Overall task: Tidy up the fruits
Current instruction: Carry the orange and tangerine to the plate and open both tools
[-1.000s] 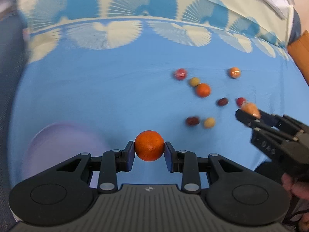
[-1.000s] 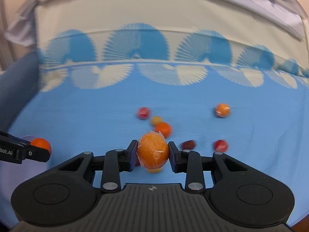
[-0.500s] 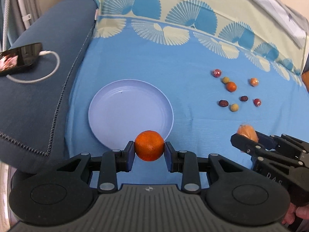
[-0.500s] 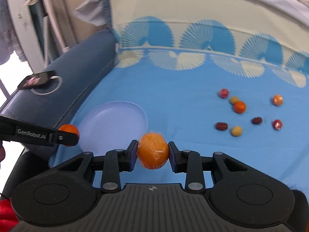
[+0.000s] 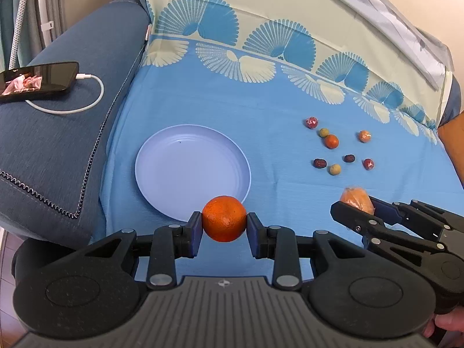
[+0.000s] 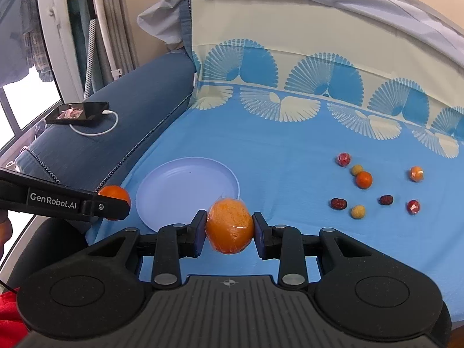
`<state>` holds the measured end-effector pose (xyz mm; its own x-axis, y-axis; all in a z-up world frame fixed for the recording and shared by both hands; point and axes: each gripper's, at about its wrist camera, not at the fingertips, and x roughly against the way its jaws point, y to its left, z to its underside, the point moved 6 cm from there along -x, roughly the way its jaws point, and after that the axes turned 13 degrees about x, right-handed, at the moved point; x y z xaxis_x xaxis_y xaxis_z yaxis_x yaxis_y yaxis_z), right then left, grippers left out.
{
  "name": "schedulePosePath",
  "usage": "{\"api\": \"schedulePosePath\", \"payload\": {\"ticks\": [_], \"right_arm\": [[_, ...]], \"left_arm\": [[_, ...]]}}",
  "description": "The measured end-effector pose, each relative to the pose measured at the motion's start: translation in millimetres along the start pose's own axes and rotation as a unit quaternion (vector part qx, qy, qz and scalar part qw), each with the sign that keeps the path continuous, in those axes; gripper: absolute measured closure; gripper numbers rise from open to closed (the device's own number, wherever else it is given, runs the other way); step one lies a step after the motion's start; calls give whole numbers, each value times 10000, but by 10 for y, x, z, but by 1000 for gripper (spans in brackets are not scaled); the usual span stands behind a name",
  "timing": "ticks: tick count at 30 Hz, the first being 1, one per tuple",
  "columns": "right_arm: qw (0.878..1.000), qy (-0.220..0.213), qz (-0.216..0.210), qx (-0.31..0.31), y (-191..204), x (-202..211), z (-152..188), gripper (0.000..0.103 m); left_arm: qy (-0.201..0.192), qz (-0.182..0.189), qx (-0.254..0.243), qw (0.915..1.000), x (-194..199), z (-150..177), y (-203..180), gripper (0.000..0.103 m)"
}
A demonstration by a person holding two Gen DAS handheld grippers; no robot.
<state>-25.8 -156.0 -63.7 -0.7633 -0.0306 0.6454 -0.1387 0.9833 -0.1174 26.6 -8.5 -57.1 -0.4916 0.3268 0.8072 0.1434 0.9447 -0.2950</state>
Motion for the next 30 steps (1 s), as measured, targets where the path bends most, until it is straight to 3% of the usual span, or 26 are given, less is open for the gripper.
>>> {"api": "schedulePosePath", "payload": {"ticks": [30], "right_arm": [[9983,328,-267,393,165,-320,-69,68]], "left_arm": [[144,-116,442,9988,-240,-183,363,67]]}}
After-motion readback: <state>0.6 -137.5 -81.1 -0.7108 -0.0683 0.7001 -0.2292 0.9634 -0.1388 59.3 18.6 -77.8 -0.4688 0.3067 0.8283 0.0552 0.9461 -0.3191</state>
